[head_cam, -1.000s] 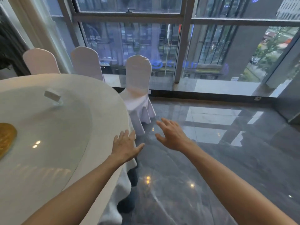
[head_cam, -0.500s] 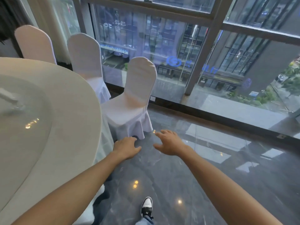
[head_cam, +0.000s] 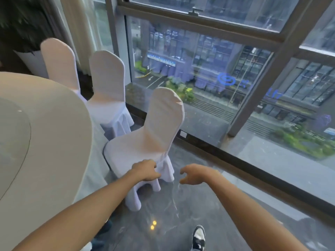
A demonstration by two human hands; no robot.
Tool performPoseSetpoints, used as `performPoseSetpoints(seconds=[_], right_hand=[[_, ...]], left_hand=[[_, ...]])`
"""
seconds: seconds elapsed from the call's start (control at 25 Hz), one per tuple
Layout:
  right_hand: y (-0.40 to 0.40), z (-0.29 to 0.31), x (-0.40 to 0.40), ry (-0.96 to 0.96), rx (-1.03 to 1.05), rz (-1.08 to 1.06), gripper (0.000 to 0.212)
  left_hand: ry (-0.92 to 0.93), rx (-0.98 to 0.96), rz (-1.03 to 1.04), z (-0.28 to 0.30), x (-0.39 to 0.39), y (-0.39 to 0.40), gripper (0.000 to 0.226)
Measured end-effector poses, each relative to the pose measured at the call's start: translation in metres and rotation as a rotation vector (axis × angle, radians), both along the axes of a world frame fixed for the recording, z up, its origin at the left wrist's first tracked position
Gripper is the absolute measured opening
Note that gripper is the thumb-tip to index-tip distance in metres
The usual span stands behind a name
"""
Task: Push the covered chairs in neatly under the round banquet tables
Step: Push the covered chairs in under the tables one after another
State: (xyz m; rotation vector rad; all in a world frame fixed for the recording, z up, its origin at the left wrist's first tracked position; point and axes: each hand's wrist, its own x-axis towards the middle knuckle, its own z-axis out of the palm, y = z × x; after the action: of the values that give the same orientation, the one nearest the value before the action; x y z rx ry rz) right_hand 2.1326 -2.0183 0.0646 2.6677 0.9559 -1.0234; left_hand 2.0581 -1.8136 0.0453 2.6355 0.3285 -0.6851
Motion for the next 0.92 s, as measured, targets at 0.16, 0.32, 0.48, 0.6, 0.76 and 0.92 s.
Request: performPoseSetpoints(seconds=[0.16, 0.32, 0.48, 0.6, 0.76, 0.92], right_hand=[[-0.001, 0.001, 0.146, -0.024, 0.008, 0.158, 0.053], [0.015, 0.009, 0.285, -0.09, 0.143, 0.25, 0.05], [0.047, 0.014, 0.402, -0.166, 0.291, 0.318, 0.061], [0.082, 0.008, 0.484, -0.233, 0.425, 0.381, 0.064], [0.131, -0.011, 0.586, -0.255, 0.472, 0.48, 0.069], [0.177, -0.03, 0.655, -0.233, 0.361, 0.774, 0.081]], left_hand=[[-0.087, -0.049, 0.208, 0.001, 0.118, -0.016, 0.037], [-0.214, -0.023, 0.389, 0.015, 0.22, -0.022, 0.037], [-0.247, 0.009, 0.506, 0.014, 0.312, -0.014, 0.041], [-0.303, 0.0, 0.569, -0.003, 0.389, -0.004, 0.045], [-0.267, -0.091, 0.706, -0.043, 0.492, 0.008, 0.074], [-0.133, -0.167, 0.781, -0.071, 0.553, 0.018, 0.1]])
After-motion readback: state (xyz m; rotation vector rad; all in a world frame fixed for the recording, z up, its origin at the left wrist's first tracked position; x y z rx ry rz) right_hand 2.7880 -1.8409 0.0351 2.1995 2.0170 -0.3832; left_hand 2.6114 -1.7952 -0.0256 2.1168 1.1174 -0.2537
